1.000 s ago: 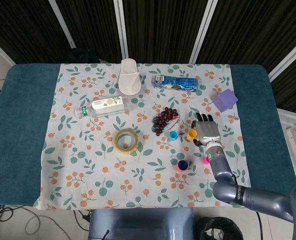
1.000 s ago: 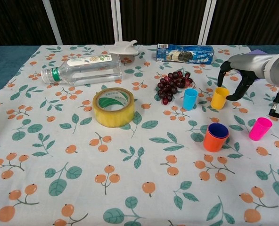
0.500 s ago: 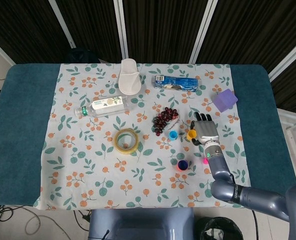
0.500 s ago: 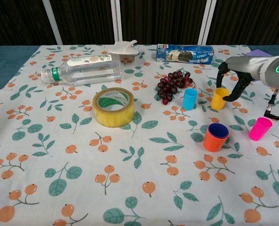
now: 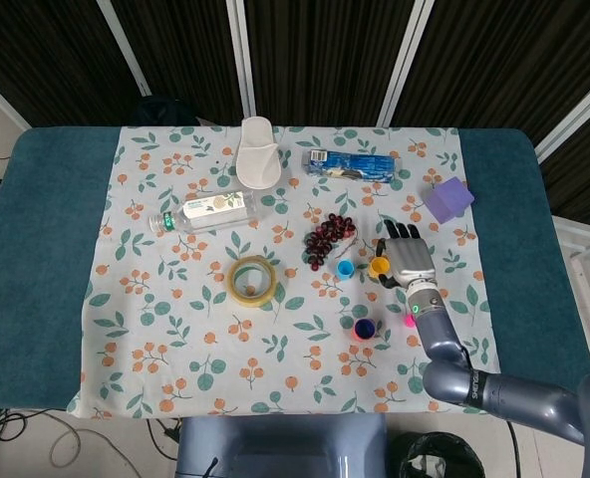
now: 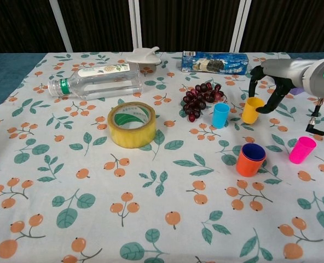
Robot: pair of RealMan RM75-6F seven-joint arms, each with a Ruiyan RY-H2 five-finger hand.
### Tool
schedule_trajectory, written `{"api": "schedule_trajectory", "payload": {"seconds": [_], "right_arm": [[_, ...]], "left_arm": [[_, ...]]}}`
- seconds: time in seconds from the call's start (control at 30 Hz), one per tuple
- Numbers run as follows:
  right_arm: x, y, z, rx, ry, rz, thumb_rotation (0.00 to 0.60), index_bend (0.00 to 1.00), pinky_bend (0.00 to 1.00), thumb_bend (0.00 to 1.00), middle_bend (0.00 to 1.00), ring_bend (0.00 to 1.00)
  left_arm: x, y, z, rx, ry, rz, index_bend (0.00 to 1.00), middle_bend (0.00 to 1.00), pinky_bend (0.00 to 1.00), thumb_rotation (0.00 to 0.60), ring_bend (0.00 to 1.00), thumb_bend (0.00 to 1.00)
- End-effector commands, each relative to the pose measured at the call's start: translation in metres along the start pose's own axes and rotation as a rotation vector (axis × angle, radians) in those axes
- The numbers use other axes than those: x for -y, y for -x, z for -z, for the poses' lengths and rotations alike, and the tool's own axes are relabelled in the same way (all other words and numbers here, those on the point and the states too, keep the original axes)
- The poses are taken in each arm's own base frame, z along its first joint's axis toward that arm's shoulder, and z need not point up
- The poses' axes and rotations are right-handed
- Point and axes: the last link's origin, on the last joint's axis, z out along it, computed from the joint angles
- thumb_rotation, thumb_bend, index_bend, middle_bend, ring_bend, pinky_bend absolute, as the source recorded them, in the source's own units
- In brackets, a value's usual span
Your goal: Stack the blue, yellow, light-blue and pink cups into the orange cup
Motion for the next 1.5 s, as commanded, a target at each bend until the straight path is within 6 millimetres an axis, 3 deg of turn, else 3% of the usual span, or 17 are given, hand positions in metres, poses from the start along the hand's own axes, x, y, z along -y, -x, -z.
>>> {"api": "schedule_trajectory", "payload": {"seconds": [0.03, 0.2, 0.37, 0.63, 0.97, 1.5], "right_arm": [[0.001, -0.017, 0.021, -0.034, -0.046, 0.02, 0.6, 0.48, 0.0, 0.4, 0.0, 0.0], [0.005, -0.029, 0.065, -0.049, -0.124, 0.077, 0.6, 0.48, 0.0, 0.4, 0.0, 0.0], [0.011, -0.029, 0.102, -0.041, -0.189, 0.093, 0.6, 0.48, 0.0, 0.4, 0.0, 0.0], [0.017, -0.015, 0.13, -0.029, -0.249, 0.123, 0.6, 0.48, 0.0, 0.4, 0.0, 0.0], [0.018, 0.003, 0.134, -0.003, -0.261, 0.115, 0.6, 0.48, 0.0, 0.4, 0.0, 0.0], [0.011, 0.014, 0.122, 0.032, -0.219, 0.097, 0.6, 0.48, 0.0, 0.4, 0.0, 0.0]], "left_arm": [[0.0, 0.0, 0.0, 0.0, 0.0, 0.0, 0.07, 0.0, 0.07, 0.6, 0.0, 0.81], [-0.001, 0.001, 0.0, 0.004, 0.005, 0.0, 0.08, 0.0, 0.07, 0.6, 0.0, 0.81], [-0.002, 0.001, 0.0, 0.003, 0.008, 0.002, 0.08, 0.0, 0.07, 0.6, 0.0, 0.81], [-0.002, 0.001, 0.001, 0.002, 0.009, 0.003, 0.08, 0.0, 0.07, 0.6, 0.0, 0.81], [-0.002, 0.0, 0.0, 0.001, 0.009, 0.004, 0.08, 0.0, 0.07, 0.6, 0.0, 0.81], [-0.002, 0.0, 0.0, 0.002, 0.008, 0.001, 0.08, 0.0, 0.07, 0.6, 0.0, 0.81]]}}
